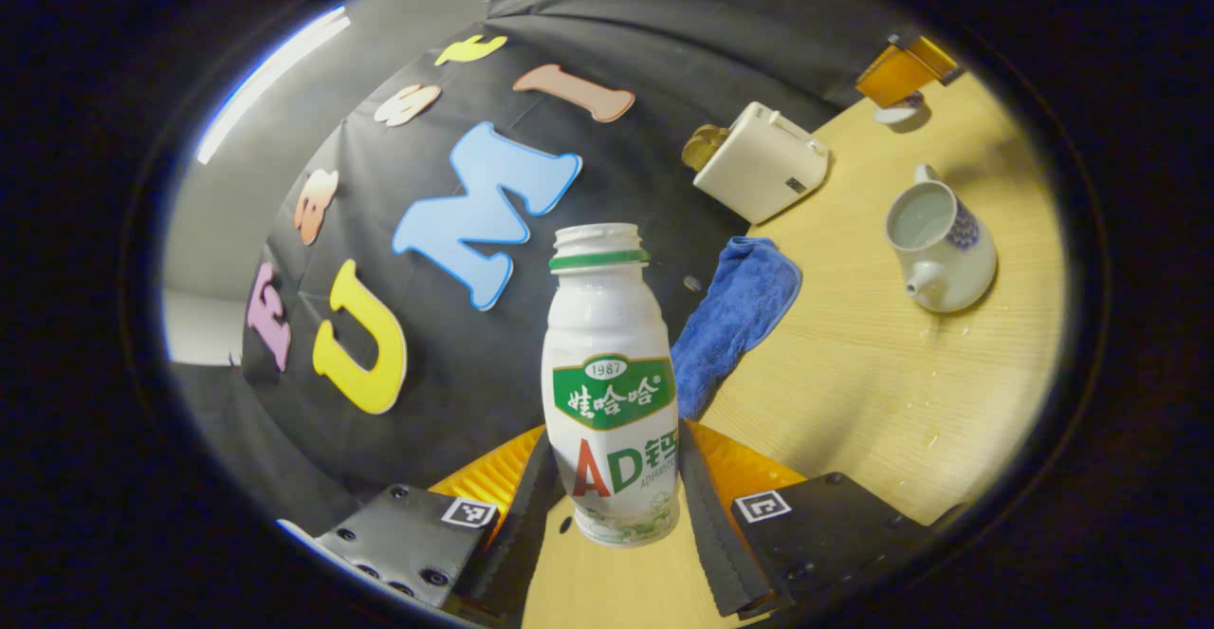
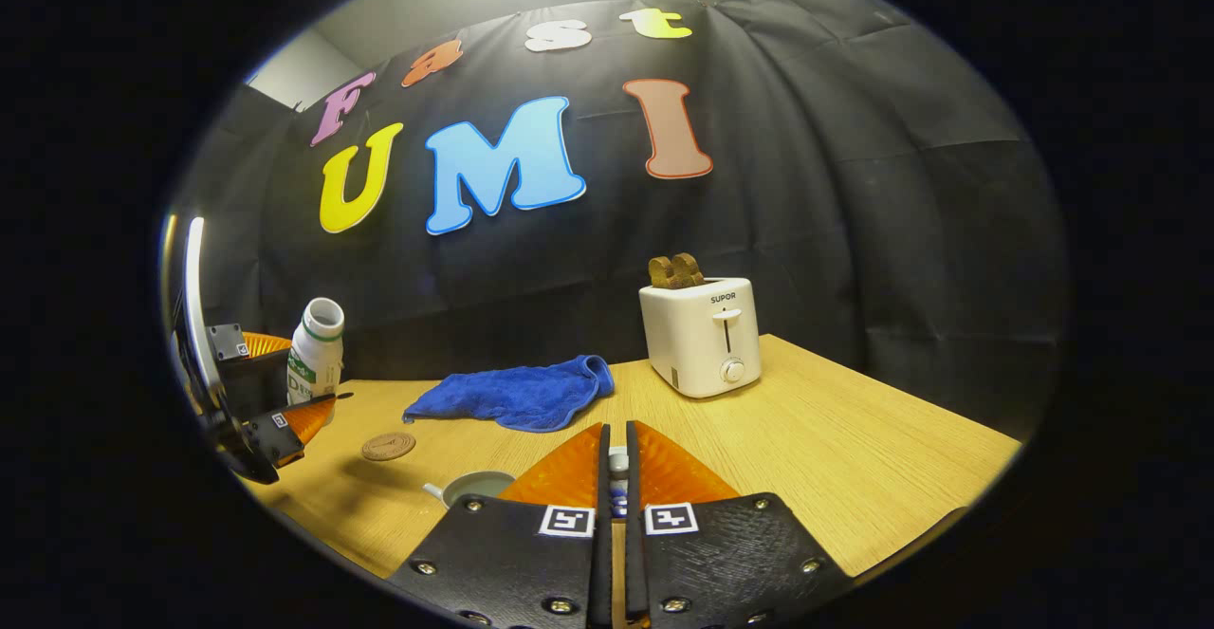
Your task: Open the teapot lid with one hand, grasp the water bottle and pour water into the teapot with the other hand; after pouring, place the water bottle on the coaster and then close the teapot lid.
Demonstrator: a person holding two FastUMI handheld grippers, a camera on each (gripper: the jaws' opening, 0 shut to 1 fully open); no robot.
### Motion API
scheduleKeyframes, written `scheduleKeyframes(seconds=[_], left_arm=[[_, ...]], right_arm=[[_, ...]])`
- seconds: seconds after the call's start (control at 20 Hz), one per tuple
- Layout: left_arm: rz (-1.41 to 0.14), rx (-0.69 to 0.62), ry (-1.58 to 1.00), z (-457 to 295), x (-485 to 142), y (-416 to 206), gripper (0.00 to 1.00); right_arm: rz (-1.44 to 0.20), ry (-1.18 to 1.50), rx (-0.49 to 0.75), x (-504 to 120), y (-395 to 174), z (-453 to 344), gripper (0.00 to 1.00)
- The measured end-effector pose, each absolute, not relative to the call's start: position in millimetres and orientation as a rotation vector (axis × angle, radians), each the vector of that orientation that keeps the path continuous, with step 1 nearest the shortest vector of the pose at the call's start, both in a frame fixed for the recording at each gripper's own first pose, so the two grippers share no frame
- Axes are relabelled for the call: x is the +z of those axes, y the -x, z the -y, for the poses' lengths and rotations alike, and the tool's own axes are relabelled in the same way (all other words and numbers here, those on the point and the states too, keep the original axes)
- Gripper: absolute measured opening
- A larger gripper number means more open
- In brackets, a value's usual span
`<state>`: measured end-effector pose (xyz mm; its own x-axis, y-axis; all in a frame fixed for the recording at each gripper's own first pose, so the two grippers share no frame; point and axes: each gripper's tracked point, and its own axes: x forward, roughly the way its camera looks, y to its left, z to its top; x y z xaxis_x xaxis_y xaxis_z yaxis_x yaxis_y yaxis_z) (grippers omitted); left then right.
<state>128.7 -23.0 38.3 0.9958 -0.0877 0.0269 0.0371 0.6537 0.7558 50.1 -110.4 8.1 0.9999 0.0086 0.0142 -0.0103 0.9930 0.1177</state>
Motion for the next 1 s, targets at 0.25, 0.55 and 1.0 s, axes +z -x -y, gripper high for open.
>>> scheduleKeyframes(seconds=[0.25, 0.55, 1.0], left_arm=[[0.011, -0.082, -0.567, 2, 27, -147, 0.70], [-0.015, -0.145, -0.203, -4, 17, -171, 0.76], [-0.092, -0.163, 0.102, -6, -8, -189, 0.77]], right_arm=[[0.012, -0.083, 0.025, 7, -52, 103, 0.05], [-0.004, -0.041, 0.029, 2, -53, 99, 0.05], [-0.009, -0.024, 0.038, 0, -54, 94, 0.05]])
